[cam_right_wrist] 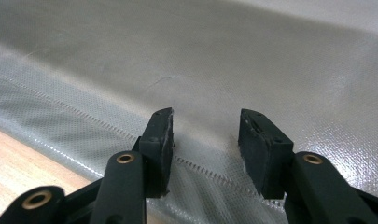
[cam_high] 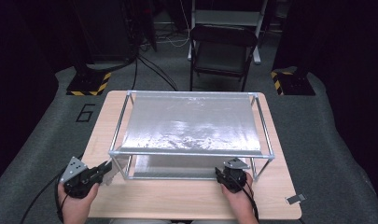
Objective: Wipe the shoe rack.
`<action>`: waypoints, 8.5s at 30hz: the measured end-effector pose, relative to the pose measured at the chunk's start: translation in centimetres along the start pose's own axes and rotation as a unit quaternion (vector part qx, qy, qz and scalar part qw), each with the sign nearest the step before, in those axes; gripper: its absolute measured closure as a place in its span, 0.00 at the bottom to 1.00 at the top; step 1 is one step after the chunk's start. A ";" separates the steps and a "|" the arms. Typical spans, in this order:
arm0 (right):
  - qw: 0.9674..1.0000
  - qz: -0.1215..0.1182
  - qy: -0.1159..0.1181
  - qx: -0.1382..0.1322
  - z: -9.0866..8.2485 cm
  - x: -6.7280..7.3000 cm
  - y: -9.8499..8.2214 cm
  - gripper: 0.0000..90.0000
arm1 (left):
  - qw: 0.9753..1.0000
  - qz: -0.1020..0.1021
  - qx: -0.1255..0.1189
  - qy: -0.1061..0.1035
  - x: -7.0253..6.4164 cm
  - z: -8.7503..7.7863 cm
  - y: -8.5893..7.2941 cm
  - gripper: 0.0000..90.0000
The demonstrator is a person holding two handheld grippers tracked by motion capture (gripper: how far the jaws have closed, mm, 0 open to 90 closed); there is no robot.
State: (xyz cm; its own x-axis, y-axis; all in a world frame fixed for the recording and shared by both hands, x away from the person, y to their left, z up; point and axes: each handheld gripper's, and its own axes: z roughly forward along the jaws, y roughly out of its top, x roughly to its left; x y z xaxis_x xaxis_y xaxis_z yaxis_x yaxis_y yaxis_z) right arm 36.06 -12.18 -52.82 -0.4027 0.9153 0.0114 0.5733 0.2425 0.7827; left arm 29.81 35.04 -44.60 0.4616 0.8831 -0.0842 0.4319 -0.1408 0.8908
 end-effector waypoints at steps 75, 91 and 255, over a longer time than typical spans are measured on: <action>1.000 -0.007 0.000 0.000 0.0 -0.1 0.0 0.61 | 0.997 0.032 -0.075 -0.006 -1.3 -3.4 11.6 0.93; 1.000 0.007 0.002 0.002 0.0 0.1 0.0 0.61 | 0.999 0.036 -0.019 -0.032 -4.1 2.7 11.6 0.85; 1.000 -0.013 0.027 0.001 0.1 1.6 0.1 0.62 | 0.993 0.078 0.038 -0.083 -14.1 8.2 12.6 0.83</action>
State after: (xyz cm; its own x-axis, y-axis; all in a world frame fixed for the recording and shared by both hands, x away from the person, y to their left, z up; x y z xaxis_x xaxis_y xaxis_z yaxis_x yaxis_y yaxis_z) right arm 35.51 -10.63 -52.78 -0.4554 0.8900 0.0237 0.5627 0.2671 0.7823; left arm 35.13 17.15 -35.90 0.6466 0.7624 -0.0252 0.3987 -0.3095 0.8633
